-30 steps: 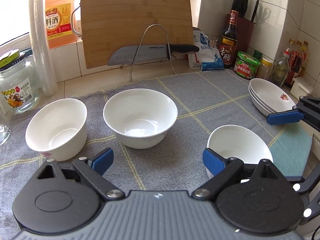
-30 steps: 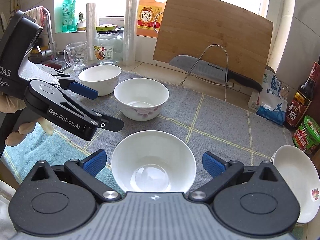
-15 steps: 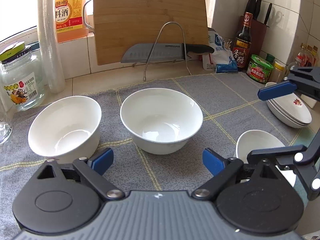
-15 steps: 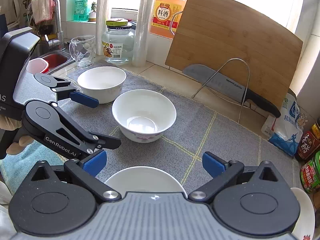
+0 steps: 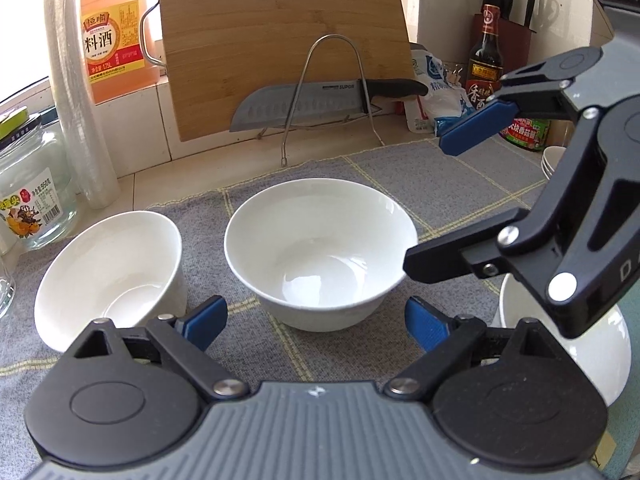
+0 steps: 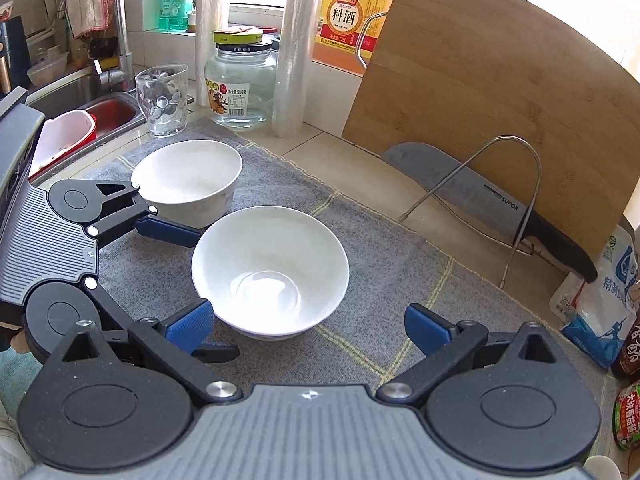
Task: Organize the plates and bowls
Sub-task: 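Lower the pink-flower bowl into the plain white bowl with the right tool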
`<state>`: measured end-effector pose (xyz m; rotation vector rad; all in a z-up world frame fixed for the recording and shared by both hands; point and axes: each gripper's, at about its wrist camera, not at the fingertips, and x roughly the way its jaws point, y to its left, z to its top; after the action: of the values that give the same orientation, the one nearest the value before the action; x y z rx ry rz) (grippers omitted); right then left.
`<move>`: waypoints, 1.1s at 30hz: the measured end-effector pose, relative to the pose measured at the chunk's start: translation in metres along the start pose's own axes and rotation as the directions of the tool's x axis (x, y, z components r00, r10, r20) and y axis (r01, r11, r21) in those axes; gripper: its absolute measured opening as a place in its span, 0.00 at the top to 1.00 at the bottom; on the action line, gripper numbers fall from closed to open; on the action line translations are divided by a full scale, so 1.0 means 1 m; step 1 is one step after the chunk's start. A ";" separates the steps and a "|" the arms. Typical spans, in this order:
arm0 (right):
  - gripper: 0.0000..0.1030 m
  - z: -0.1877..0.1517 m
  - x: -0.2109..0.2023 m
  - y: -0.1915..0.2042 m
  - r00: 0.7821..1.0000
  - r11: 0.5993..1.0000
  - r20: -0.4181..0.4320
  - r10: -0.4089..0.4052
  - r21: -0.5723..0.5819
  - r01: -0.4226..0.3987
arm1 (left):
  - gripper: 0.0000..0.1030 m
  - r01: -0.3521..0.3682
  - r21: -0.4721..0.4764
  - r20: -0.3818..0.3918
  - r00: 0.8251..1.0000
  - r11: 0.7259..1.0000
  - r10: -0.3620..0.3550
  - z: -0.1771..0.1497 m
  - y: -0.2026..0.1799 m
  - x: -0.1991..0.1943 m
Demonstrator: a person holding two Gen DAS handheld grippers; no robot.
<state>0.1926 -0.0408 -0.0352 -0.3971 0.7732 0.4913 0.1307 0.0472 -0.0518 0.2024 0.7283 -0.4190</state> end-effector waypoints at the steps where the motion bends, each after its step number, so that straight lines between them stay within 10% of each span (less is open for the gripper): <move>1: 0.00 0.002 0.003 0.000 1.000 1.000 -0.003 0.006 -0.002 -0.006 | 0.08 -0.004 -0.001 0.004 1.000 1.000 0.004 0.001 0.000 0.001; 33: 0.26 0.029 0.071 -0.026 0.975 0.976 -0.082 0.206 0.095 -0.198 | 0.15 -0.023 0.040 0.037 0.999 0.999 0.021 0.003 -0.005 0.005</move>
<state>0.2671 -0.0282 -0.0643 -0.2623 0.9255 0.6314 0.1339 0.0396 -0.0532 0.2396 0.6811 -0.4154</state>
